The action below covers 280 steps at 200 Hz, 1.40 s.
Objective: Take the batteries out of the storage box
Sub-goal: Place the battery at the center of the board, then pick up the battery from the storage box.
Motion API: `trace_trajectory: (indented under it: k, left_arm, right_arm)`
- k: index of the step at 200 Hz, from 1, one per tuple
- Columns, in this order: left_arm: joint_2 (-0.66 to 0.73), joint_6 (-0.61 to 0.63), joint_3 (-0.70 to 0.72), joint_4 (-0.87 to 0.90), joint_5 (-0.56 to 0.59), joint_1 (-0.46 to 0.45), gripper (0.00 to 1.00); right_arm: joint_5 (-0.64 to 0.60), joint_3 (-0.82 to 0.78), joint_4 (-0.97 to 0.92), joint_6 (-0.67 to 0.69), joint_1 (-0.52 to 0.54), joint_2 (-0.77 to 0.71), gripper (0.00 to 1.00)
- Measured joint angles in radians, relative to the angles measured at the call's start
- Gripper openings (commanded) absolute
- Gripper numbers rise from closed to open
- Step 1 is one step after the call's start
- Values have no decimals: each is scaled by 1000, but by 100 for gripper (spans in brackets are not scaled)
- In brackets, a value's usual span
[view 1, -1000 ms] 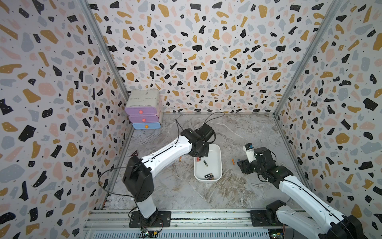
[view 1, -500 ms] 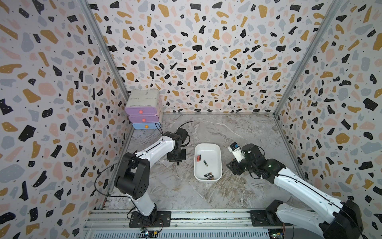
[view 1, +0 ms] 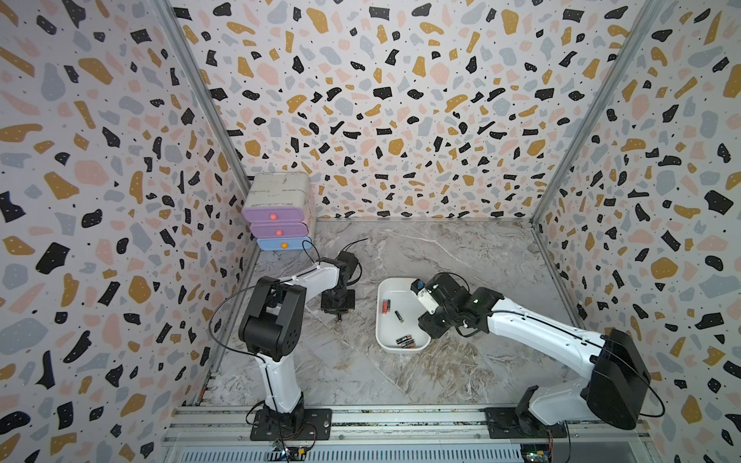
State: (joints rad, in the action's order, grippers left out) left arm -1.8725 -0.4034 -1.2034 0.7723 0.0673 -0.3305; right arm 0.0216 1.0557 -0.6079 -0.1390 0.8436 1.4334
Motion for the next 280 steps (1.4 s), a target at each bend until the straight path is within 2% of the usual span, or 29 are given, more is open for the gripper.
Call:
trace_trajectory:
  k: [16, 37, 48, 73, 139, 174, 217, 261, 280]
  left_arm:
    - [-2, 0, -2, 0, 5, 0, 0]
    - [-2, 0, -2, 0, 5, 0, 13]
    - [-2, 1, -2, 0, 6, 0, 23]
    - [-1, -2, -2, -6, 16, 2, 36]
    - [71, -8, 1, -13, 19, 3, 43]
    - [246, -28, 0, 9, -2, 3, 52]
    - [523, -61, 18, 15, 3, 8, 52]
    - [773, -100, 239, -27, 9, 10, 53]
    - [837, -106, 297, -19, 9, 10, 53]
  right_arm:
    - [-18, 32, -27, -3, 11, 45, 53]
    - [-40, 74, -40, -3, 23, 101, 53]
    - [-46, 90, -48, -3, 29, 130, 52]
    - [-58, 131, -66, -3, 36, 202, 51]
    - [-55, 169, -71, -11, 45, 283, 50]
    - [-40, 223, -72, -10, 47, 357, 49]
    - [-33, 298, -80, -10, 51, 442, 47]
    - [-58, 398, -82, -20, 58, 551, 44]
    - [-79, 424, -82, -24, 58, 585, 39]
